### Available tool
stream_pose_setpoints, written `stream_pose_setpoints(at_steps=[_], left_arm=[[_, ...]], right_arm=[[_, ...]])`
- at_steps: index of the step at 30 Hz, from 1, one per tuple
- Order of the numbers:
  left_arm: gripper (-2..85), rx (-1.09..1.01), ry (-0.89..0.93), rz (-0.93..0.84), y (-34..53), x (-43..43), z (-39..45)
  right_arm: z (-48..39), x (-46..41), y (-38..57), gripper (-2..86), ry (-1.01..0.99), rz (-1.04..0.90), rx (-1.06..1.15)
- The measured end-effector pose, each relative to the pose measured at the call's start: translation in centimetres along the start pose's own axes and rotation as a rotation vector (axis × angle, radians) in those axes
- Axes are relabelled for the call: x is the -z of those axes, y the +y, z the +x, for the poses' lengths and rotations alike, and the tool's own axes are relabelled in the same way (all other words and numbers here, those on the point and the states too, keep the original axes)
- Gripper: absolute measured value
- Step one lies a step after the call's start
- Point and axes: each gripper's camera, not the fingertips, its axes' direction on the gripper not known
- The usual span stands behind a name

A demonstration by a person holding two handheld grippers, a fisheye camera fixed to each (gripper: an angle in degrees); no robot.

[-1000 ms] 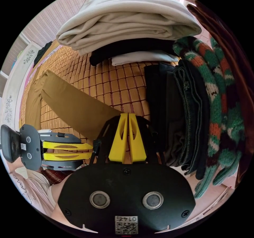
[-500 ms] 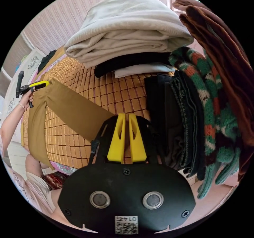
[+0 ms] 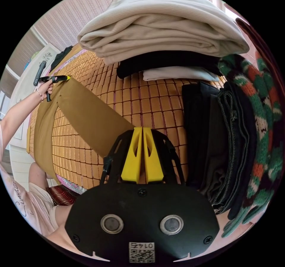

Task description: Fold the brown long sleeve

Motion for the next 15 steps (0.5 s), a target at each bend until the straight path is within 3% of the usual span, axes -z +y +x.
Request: stream_pose_setpoints(at_steps=[6,9,15], left_arm=[[5.0,0.023,0.101,0.043,2.6,2.5,-3.2],[5.0,-0.073,0.111,0.098,5.0,5.2,-2.7],[4.8,-0.279,0.253,0.055,11.3,6.5,0.8]], right_arm=[[0.6,-0.9,0.1,-1.0,0.01,0.011,-0.029],[0.4,-0.5,0.6,-1.0,0.11,0.055,-0.042],[0.6,-3.6,0.9,-1.0,0.059,-0.03,-0.015]])
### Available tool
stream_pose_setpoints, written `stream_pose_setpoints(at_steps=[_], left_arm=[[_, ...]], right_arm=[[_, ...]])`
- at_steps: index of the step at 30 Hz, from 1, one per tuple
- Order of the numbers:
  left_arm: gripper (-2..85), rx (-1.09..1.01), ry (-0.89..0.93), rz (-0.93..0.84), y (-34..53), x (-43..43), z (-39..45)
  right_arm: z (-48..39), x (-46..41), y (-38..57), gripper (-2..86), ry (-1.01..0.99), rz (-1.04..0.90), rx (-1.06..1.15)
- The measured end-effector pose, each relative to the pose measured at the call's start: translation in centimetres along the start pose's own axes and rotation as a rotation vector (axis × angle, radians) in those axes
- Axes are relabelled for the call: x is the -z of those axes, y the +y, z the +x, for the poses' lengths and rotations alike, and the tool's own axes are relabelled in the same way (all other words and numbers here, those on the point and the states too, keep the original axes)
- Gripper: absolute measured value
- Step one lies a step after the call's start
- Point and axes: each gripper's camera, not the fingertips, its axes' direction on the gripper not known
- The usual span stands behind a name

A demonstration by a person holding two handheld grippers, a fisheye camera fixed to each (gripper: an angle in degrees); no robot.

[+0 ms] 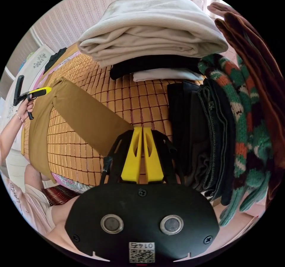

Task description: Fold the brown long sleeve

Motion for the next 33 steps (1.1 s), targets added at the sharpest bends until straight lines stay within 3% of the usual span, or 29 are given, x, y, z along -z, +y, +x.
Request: stream_pose_setpoints(at_steps=[4,8,14,17,20,22,25,27,33], left_arm=[[4.9,-0.008,0.126,-0.007,3.8,-0.1,1.3],[4.9,0.017,0.128,0.01,7.1,2.3,0.5],[4.9,0.146,-0.007,-0.008,17.3,8.6,-2.4],[4.9,0.223,-0.16,-0.053,24.8,11.6,-4.1],[4.9,0.314,-0.286,-0.096,32.6,14.3,-5.8],[4.9,0.389,-0.319,-0.094,37.9,15.6,-7.2],[4.9,0.477,-0.297,-0.064,43.0,16.1,-9.4],[4.9,0.506,-0.277,-0.035,45.2,16.1,-10.7],[5.0,0.505,-0.181,0.042,49.1,15.2,-15.0]], right_arm=[[0.3,-2.1,-0.2,-1.0,0.008,0.004,-0.027],[-0.5,-3.8,-0.7,-0.9,0.064,0.015,-0.042],[-4.2,-5.5,-2.4,-0.8,0.107,0.07,0.006],[-7.9,-5.8,-3.4,-0.2,0.124,0.134,0.066],[-13.9,-6.5,-4.4,0.8,0.094,0.199,0.177],[-20.4,-8.8,-5.0,1.1,-0.041,0.231,0.3],[-29.8,-13.9,-5.3,1.3,-0.315,0.085,0.459],[-35.4,-16.5,-3.7,1.1,-0.387,-0.015,0.557],[-44.2,-23.5,1.8,-0.8,-0.073,-0.141,0.653]])
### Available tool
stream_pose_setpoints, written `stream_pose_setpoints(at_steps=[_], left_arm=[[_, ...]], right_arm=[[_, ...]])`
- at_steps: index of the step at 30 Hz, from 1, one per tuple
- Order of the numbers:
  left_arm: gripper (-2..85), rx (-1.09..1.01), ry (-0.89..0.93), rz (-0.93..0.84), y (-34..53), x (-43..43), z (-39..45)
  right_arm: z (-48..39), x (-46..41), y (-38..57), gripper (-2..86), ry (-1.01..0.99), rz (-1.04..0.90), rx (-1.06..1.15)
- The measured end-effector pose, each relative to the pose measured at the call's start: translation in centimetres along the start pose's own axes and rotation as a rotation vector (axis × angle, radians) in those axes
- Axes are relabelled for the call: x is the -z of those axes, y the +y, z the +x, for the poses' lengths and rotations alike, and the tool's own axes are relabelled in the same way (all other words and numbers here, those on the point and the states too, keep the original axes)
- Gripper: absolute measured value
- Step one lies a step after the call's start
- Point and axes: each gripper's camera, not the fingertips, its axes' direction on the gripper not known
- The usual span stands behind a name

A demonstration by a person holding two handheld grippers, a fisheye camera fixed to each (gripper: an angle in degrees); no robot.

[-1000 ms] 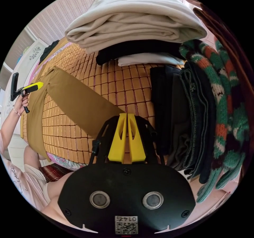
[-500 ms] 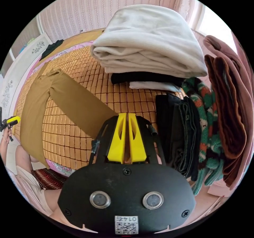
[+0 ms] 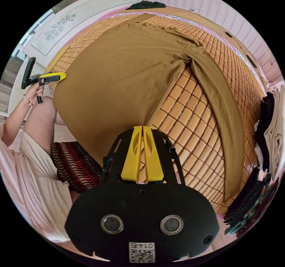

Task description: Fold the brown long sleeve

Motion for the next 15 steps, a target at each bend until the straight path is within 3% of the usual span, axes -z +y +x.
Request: stream_pose_setpoints(at_steps=[8,15], left_arm=[[4.9,-0.069,0.065,0.066,-1.4,-1.5,-4.7],[3.8,-0.135,0.113,0.078,0.0,-1.8,-7.7]], right_arm=[[-0.2,-3.3,-4.8,-0.4,-0.057,-0.075,-0.115],[-7.6,-4.2,-25.3,3.8,-0.029,-0.008,0.172]])
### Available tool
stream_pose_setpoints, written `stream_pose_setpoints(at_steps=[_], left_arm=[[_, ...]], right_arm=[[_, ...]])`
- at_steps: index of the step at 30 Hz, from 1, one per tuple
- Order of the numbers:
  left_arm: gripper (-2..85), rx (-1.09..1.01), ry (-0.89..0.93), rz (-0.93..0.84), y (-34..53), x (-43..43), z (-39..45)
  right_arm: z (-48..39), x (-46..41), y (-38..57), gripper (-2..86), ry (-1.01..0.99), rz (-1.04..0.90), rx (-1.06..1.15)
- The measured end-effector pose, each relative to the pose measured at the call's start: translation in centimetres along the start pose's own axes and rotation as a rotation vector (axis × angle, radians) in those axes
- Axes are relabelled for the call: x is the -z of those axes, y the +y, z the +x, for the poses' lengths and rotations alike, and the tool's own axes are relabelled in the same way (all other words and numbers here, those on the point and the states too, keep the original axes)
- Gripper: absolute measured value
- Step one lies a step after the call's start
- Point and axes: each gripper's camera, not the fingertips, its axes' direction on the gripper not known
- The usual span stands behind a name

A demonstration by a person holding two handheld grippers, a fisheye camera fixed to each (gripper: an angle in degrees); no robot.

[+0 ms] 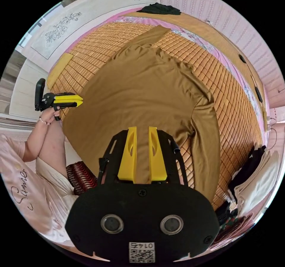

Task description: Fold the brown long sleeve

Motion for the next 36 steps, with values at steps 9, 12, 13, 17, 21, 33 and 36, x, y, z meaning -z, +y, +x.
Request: stream_pose_setpoints(at_steps=[9,12,13,17,21,33,36], left_arm=[[-0.9,-0.152,-0.096,-0.035,2.0,-0.5,-0.6],[-1.0,-0.16,-0.081,-0.026,3.0,-0.4,-1.5],[-1.0,-0.159,-0.063,-0.028,3.3,-0.3,-2.0],[-1.0,-0.13,0.004,-0.025,4.3,-0.2,-3.8],[-0.9,-0.121,0.029,-0.022,5.6,0.1,-5.1],[-0.5,-0.05,0.161,0.271,11.7,7.0,-9.5],[-0.4,0.11,0.035,0.387,14.8,11.4,-13.0]], right_arm=[[-7.6,-12.0,-30.9,8.2,0.088,0.058,0.067],[-7.7,-18.7,-35.2,9.0,0.241,-0.033,-0.055],[-7.7,-20.9,-36.0,8.5,0.236,-0.065,-0.069],[-9.0,-23.0,-37.2,1.3,0.188,-0.002,-0.062],[-16.7,-20.6,-36.3,0.3,-0.047,0.153,0.317],[-21.5,-24.3,-27.3,7.6,-0.137,-0.056,0.574],[-20.3,-27.4,-27.8,7.9,-0.102,-0.061,0.43]])
